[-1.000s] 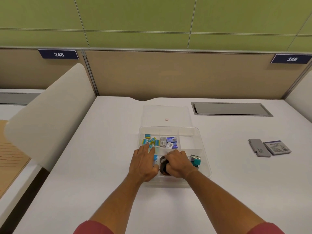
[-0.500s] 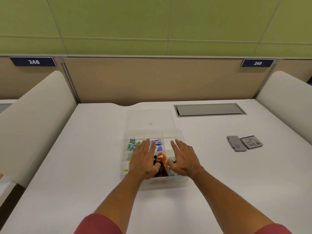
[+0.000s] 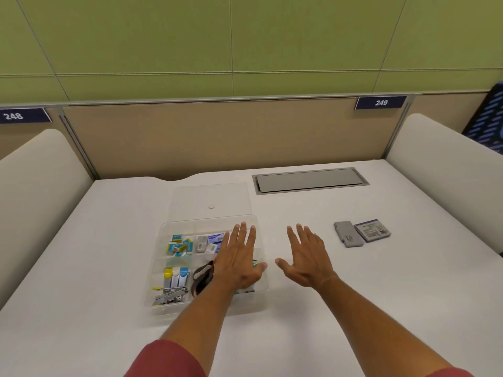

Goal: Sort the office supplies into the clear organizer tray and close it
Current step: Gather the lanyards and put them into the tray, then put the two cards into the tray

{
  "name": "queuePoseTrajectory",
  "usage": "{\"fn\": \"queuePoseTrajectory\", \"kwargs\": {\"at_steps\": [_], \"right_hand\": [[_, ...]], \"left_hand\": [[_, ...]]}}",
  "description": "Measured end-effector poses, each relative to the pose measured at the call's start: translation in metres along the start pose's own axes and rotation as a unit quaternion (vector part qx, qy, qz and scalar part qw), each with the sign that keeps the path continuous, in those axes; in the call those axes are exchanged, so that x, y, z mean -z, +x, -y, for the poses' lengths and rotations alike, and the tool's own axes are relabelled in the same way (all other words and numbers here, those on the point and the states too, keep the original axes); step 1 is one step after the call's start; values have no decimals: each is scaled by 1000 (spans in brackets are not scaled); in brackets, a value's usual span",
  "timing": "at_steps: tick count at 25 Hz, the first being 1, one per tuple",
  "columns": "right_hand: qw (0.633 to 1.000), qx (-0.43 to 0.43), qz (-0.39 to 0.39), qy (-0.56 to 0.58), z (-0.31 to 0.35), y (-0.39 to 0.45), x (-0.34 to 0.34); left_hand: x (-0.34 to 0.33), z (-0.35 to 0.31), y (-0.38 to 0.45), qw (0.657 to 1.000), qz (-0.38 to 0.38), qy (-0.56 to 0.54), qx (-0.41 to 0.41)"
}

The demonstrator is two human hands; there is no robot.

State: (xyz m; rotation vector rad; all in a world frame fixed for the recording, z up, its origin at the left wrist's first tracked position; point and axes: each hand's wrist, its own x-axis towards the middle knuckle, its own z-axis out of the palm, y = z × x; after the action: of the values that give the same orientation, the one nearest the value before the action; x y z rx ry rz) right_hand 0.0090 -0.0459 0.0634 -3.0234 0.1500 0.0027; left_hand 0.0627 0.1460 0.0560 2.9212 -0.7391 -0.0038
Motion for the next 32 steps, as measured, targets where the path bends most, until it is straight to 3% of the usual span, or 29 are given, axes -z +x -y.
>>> {"fn": "queuePoseTrajectory", "kwargs": {"at_steps": [18,32], "right_hand": [[996,-79,21,29,-205,15,-8],[988,-141,33,54,-270,48,-15]], "left_hand": [[-53,-174,95,997,68,15,-24],[-75,-229,165,987,135,-88,11]]}}
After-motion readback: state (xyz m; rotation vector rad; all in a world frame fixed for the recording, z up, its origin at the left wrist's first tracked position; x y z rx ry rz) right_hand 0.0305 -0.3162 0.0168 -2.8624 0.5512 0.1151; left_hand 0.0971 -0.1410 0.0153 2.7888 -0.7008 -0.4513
